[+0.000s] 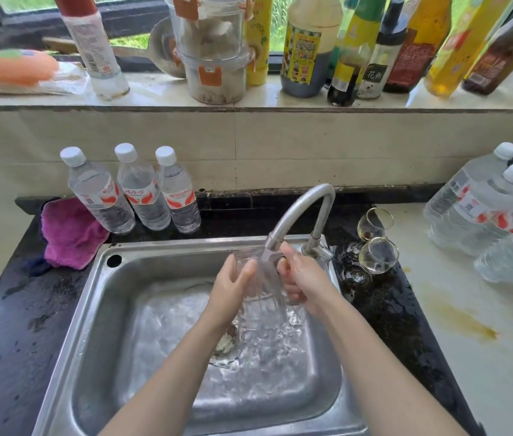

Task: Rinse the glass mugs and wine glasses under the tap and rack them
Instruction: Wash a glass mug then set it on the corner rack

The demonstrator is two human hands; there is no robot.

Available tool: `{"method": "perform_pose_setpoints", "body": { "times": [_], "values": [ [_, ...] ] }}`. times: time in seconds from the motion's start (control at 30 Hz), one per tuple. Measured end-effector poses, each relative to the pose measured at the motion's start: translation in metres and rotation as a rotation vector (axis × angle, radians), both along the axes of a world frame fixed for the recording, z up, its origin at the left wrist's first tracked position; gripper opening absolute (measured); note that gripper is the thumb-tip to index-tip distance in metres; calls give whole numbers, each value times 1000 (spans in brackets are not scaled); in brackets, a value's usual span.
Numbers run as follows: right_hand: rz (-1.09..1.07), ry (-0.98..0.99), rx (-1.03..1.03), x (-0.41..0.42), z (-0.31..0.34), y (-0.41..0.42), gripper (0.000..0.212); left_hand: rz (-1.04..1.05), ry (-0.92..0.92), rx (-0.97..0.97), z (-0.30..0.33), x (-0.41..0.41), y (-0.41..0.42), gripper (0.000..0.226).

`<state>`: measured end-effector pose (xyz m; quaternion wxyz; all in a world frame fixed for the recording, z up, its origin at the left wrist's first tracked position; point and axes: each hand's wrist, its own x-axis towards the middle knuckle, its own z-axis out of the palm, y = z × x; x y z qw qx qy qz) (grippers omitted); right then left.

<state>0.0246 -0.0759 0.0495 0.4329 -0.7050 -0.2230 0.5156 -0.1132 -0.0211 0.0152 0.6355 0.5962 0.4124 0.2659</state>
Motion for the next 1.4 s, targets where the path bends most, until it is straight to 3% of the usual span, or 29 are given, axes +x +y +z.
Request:
{"method": "perform_pose_setpoints", "body": {
  "times": [0.13, 0.23, 0.33, 0.4, 0.47, 0.57, 0.67, 0.7, 0.83, 0.97, 1.07, 1.2, 1.27, 1.4],
  "values": [
    [-3, -396, 130, -10, -12, -10, 52, -116, 49, 120, 8, 11, 2, 23],
    [-80, -391, 250, -17, -19, -22, 54, -256, 424, 224, 22, 32, 19, 29],
    [-69, -405, 277, -21, -18, -30, 58, -391, 646, 52, 35, 42, 31, 25],
    [-194, -324, 226, -25, -17, -29, 59, -375, 550, -46, 44, 41, 30, 27],
    [-381, -133, 168, -26, -18, -24, 55, -211, 298, -147, 44, 44, 25, 22],
    [-495, 207, 194, -18, -16, -15, 56, -95, 154, -14, 23, 26, 7, 18],
    [-332, 357, 191, -20, -16, -8, 54, -93, 220, 76, 2, 2, 2, 69],
    [-273, 390, 193, -23, -16, -6, 51, -64, 191, 76, -2, -5, 5, 72],
    [89, 222, 107, -20, -4, 16, 37, 35, 176, 146, 0, -31, 14, 76],
    [354, 98, 104, -10, 9, 12, 30, -60, 242, 342, 18, -40, 14, 70],
    [316, 123, 147, 3, 1, -19, 40, -246, 294, 423, 29, -23, 10, 71],
    [84, 172, 166, 21, -16, -59, 36, -417, 361, 518, 34, 16, -2, 66],
    [27, 150, 175, 23, -16, -64, 37, -410, 375, 543, 32, 25, -4, 73],
    [28, 167, 211, 11, -3, -57, 35, -229, 355, 529, 23, 10, -7, 63]
  ]
}}
